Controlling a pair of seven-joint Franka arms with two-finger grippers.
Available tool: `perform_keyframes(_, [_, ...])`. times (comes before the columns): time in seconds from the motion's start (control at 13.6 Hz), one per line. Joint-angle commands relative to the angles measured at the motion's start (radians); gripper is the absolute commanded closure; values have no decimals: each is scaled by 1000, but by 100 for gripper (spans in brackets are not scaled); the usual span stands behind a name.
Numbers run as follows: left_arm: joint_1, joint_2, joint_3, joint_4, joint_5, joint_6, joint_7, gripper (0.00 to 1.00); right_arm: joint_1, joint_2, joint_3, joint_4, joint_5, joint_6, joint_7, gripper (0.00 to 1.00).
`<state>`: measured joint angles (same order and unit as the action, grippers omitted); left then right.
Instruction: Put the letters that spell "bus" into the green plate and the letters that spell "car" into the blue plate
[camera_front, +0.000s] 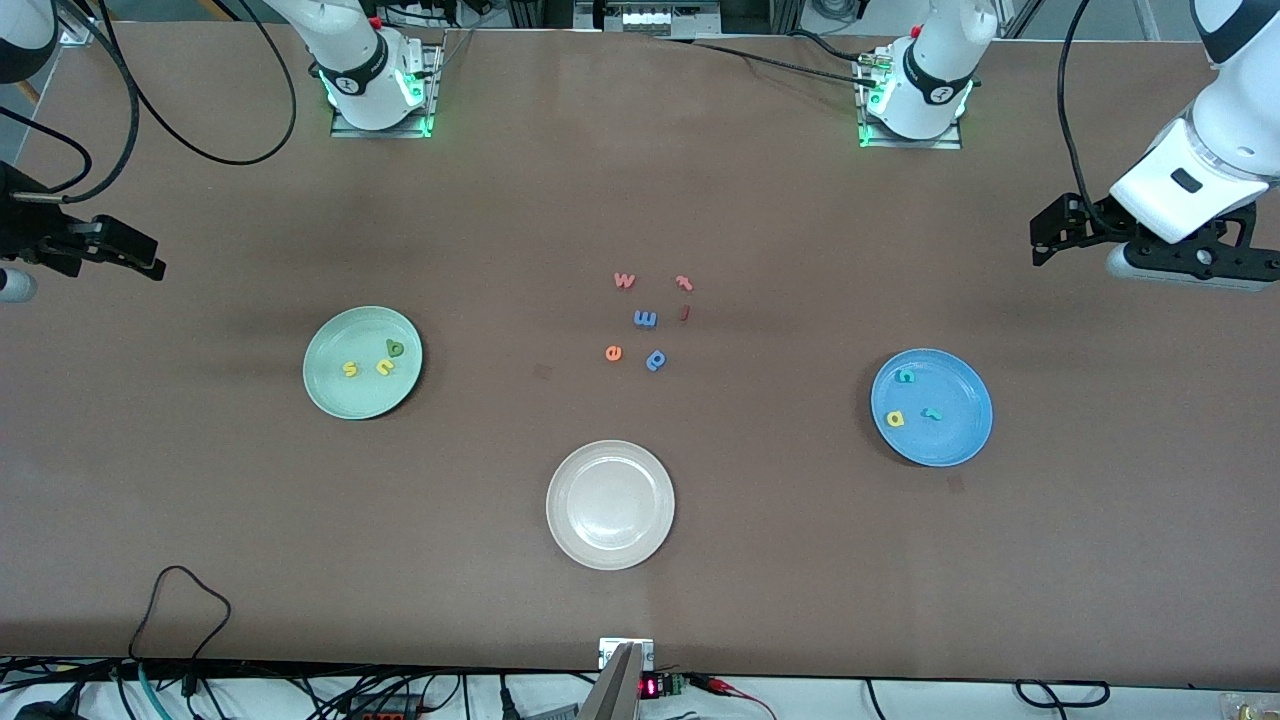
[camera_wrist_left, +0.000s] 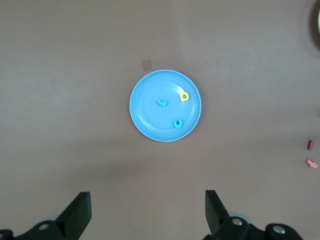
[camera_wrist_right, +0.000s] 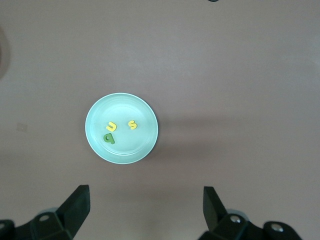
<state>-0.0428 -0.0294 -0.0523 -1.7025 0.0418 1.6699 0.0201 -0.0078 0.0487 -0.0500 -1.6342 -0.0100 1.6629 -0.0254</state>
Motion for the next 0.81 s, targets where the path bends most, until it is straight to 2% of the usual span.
perform_keyframes(0.0, [-9,20,3,37,20,-21,1,0,6,20,-5,42,-5,-9,10,0])
perform_keyframes(0.73, [-8,20,3,40,20,-41,1,0,6,22,-5,47,-2,-23,10,0])
